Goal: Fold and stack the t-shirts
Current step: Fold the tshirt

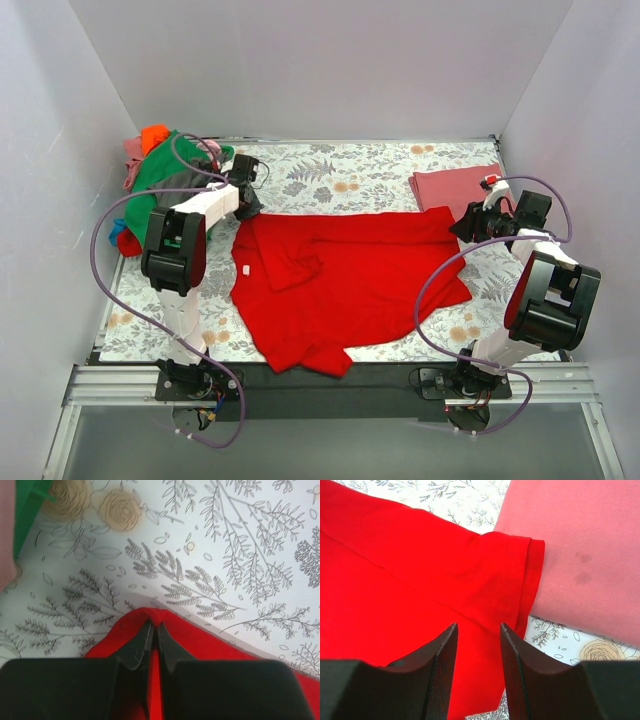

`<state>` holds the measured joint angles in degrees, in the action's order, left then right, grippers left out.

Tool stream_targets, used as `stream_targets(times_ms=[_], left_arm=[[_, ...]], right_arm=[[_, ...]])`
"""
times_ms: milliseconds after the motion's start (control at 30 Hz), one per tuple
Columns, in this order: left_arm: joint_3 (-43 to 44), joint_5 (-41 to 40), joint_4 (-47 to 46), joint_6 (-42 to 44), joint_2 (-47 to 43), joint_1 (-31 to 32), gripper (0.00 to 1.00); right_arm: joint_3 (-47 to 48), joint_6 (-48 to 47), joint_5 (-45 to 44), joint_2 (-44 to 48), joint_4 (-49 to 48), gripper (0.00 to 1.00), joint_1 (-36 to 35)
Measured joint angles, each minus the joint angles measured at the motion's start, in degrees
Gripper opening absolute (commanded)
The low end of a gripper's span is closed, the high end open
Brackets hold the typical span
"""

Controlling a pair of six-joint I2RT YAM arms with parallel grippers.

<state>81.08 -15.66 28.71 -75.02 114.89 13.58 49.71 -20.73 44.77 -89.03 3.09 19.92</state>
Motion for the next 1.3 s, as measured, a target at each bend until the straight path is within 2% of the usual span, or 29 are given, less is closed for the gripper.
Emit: stream_targets(times_ms=[400, 600, 700, 867, 967, 1033, 1133, 1300], left_arm=[[4.2, 0.2, 0.3, 2.9, 3.0, -1.3, 0.0], [4.8, 1.5, 0.3, 3.4, 3.0, -1.9, 0.0], [4.8, 1.9, 0.3, 3.7, 3.0, -2.0, 0.0], [4.8, 2.7, -0.1, 4.2, 3.0, -2.1, 0.0], [4.8, 3.0, -0.1, 4.3, 3.0, -2.2, 0.0], [4.8, 3.1, -0.2, 4.4, 3.0, -2.2, 0.0], [4.8, 3.2, -0.4, 4.6, 3.0, -2.3, 0.0], [4.4, 3.8, -0.9, 4.7, 3.0, -2.6, 0.0]], right_arm=[[0.0, -0.3, 0.0, -0.6, 0.4, 0.47, 0.0], [2.1, -3.1, 0.2, -1.1, 5.1, 0.46, -2.2], [5.2, -6.3, 1.4, -2.6, 10.0, 0.47, -9.1], [11.9, -7.8, 2.3, -6.1, 15.6, 0.53, -27.3], [16.8, -4.4, 1.7, -8.9, 15.9, 0.56, -40.0], [19.0, -0.1, 1.1, -10.9, 14.1, 0.59, -45.7], [21.6, 7.0, -0.9, -14.5, 11.3, 0.59, -50.4], [23.3, 15.5, -6.4, -20.2, 8.7, 0.59, -53.2]])
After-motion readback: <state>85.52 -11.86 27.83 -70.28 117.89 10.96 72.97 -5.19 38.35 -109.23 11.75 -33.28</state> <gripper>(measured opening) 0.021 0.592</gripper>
